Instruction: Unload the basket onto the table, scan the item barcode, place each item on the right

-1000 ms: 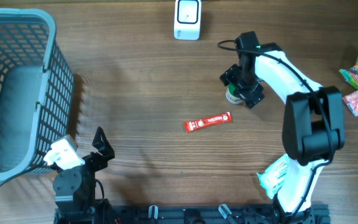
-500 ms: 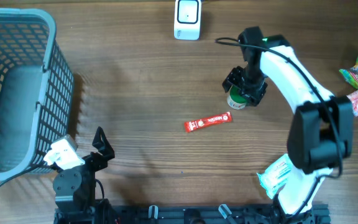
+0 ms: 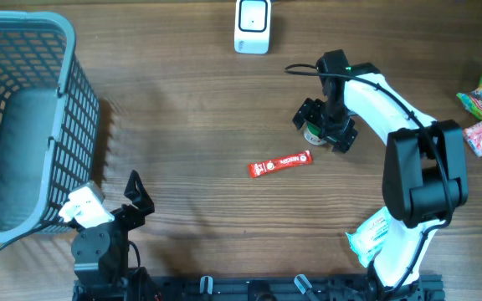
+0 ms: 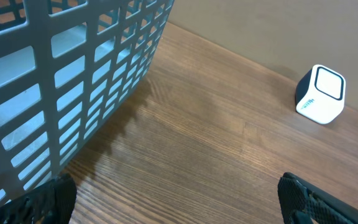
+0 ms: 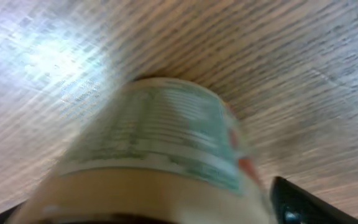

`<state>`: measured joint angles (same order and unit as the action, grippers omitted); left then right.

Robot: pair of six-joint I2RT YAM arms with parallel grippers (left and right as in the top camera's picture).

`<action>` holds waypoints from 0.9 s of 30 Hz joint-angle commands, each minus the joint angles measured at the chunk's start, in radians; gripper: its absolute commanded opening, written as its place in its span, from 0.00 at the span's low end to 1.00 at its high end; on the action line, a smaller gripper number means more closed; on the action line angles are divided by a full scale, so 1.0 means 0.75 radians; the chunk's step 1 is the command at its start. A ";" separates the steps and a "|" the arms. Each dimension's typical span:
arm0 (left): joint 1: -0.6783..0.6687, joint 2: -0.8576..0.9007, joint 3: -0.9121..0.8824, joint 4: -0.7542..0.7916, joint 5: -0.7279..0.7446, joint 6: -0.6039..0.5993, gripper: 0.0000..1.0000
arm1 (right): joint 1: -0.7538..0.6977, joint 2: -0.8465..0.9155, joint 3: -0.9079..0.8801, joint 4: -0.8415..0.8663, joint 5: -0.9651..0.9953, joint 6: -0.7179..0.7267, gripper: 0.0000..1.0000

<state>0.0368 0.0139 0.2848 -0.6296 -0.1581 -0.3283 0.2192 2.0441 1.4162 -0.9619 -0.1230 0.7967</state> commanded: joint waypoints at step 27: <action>0.006 -0.011 -0.004 0.005 0.011 -0.007 1.00 | 0.112 -0.229 0.614 -0.238 -0.018 -0.580 0.45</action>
<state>0.0368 0.0139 0.2848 -0.6296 -0.1581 -0.3283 0.2577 1.8927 1.8526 -1.2346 -0.1810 0.4202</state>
